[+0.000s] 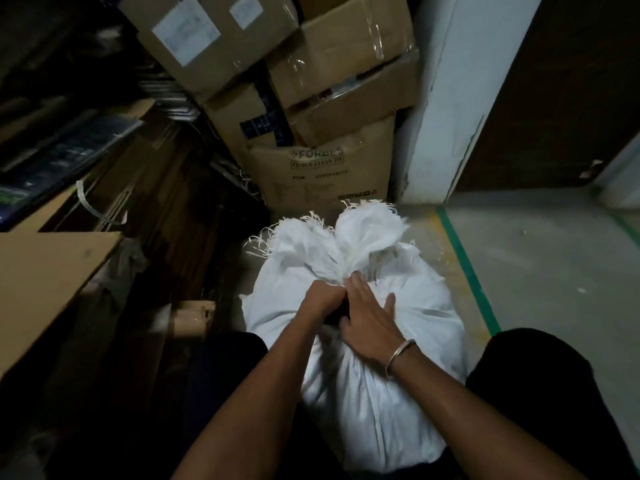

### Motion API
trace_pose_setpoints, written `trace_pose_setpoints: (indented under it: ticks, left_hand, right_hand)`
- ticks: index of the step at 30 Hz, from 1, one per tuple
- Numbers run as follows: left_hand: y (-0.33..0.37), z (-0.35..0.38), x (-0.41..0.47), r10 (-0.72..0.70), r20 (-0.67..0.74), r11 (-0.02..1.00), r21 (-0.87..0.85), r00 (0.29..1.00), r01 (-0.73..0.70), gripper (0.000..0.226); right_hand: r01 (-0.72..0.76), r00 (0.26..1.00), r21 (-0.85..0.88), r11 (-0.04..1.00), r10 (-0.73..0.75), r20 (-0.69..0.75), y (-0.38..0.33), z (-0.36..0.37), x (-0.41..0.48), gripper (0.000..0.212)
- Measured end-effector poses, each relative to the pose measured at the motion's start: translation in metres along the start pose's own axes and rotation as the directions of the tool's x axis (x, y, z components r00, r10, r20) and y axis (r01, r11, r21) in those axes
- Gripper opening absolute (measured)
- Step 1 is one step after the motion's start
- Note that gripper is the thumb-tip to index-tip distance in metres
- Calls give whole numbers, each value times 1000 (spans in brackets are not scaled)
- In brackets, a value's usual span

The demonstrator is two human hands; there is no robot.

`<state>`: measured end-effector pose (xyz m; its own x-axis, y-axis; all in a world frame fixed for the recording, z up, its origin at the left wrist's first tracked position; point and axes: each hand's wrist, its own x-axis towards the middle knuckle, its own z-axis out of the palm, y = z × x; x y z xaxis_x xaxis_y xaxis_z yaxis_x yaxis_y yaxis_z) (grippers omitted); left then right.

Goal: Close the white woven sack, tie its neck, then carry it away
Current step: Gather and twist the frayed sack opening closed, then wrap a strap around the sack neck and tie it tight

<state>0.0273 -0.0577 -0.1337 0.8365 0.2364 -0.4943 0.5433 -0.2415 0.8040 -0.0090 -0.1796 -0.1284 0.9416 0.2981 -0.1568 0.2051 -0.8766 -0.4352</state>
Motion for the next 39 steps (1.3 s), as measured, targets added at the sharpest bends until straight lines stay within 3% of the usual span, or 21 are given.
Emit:
trace_pose_setpoints:
  ticks: [3,5,6,9,14,22,25,30,34,39]
  left_hand:
    - [-11,10,-5,46,-193,999,35,980,-40,34]
    - [-22,26,-16,119,-346,992,16,931,-121,37]
    - [-21,29,-22,176,-357,983,6,918,-186,34]
    - [-6,26,-33,313,-293,947,19,904,-322,10]
    - [1,16,-49,362,-216,929,156,907,-335,20]
    - [8,8,-72,396,-214,915,173,893,-364,20]
    - [9,8,-75,412,-221,907,190,884,-375,22]
    - [7,7,-78,420,-226,902,205,879,-379,21]
    - [11,0,-84,431,-229,895,231,873,-381,20]
    - [27,-37,-101,455,-297,887,242,840,-394,20]
  right_hand:
    - [17,1000,-115,993,-18,-6,17,17,-2,79]
    - [-8,1000,-51,999,9,21,18,18,4,67]
    - [-28,1000,6,1000,27,14,17,12,8,64]
    - [-34,998,81,996,38,-44,19,-14,19,68]
    - [1,989,150,989,22,-148,19,-31,6,70]
    - [64,939,189,980,5,-343,17,-43,-14,40]
    - [32,912,190,981,50,-408,17,-48,-18,28]
    - [-13,904,252,968,119,-410,15,-48,-28,34]
    - [-31,851,278,960,171,-496,9,-45,-33,18]
    - [115,809,257,960,59,-585,-33,-63,-32,12]
